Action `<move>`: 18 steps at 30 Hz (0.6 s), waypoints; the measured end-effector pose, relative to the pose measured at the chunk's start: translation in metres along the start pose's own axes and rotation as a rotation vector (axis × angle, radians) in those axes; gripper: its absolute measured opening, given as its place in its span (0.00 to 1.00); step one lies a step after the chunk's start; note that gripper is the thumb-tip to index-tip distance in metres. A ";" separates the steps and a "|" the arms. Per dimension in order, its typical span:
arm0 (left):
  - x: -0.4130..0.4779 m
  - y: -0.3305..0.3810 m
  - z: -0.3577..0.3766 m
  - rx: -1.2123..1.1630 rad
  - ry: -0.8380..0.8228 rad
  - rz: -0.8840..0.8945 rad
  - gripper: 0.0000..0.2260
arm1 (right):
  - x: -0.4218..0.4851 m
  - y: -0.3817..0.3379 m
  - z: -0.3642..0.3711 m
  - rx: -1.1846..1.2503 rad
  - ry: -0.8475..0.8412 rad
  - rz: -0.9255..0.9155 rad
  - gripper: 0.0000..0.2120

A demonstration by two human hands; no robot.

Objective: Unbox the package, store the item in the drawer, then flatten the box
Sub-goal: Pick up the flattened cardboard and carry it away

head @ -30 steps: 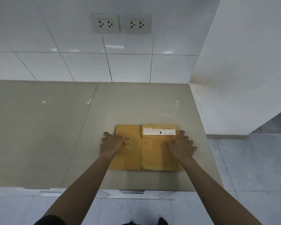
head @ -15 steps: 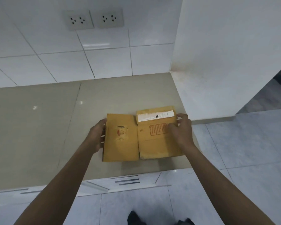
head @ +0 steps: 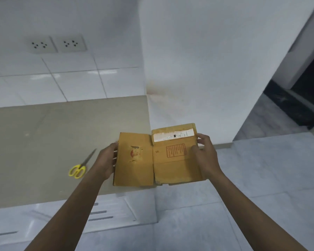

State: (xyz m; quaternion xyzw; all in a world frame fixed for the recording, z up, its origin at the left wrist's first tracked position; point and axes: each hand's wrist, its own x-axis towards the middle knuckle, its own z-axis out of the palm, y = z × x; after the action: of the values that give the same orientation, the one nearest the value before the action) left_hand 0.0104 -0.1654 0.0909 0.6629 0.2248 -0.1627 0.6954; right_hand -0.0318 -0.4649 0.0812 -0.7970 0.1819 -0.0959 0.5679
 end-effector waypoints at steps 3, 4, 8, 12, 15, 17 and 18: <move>-0.008 -0.005 0.054 0.003 -0.017 -0.019 0.13 | 0.007 0.017 -0.053 0.004 -0.002 0.038 0.17; -0.009 -0.007 0.072 0.008 -0.027 -0.023 0.13 | 0.010 0.023 -0.070 0.007 0.009 0.050 0.17; 0.003 -0.010 0.131 0.008 -0.088 -0.056 0.14 | 0.028 0.045 -0.127 0.017 0.074 0.067 0.14; 0.022 -0.013 0.186 0.001 -0.131 -0.103 0.15 | 0.048 0.067 -0.165 0.024 0.112 0.105 0.14; 0.043 -0.015 0.225 0.025 -0.149 -0.134 0.15 | 0.073 0.083 -0.183 0.035 0.123 0.140 0.14; 0.061 -0.016 0.246 0.039 -0.159 -0.165 0.14 | 0.091 0.095 -0.190 0.036 0.124 0.171 0.14; 0.070 -0.016 0.255 0.044 -0.163 -0.183 0.14 | 0.101 0.101 -0.193 0.032 0.121 0.187 0.14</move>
State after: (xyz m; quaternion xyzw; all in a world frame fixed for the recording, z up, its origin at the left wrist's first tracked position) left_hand 0.0860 -0.4152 0.0452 0.6392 0.2234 -0.2838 0.6789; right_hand -0.0269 -0.7023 0.0453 -0.7601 0.2878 -0.0933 0.5750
